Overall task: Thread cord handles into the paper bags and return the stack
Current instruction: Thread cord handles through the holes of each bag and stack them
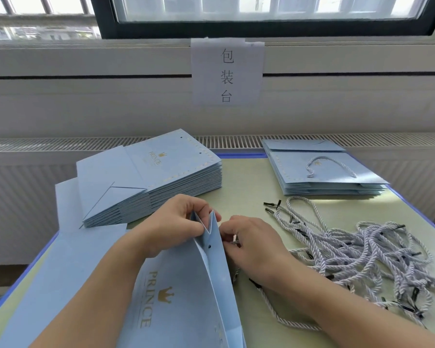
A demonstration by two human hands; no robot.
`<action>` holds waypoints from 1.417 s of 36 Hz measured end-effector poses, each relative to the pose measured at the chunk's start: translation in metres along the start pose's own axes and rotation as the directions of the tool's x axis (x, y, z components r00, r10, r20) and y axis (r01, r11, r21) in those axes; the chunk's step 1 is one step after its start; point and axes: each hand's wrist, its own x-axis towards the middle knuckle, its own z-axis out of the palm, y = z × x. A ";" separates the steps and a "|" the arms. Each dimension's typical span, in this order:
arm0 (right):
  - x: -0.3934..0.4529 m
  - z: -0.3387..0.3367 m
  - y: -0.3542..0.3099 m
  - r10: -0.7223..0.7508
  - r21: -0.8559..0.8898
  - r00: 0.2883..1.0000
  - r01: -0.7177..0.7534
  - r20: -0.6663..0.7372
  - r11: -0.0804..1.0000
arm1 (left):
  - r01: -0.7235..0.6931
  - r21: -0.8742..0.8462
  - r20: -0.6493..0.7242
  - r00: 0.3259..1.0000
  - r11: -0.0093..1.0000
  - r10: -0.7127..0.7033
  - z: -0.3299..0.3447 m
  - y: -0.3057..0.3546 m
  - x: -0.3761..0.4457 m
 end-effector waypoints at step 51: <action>-0.004 -0.014 0.009 0.111 0.283 0.993 -0.117 0.037 0.952 | -0.025 -0.175 -0.145 0.989 0.984 -0.001 0.004 -0.011 0.002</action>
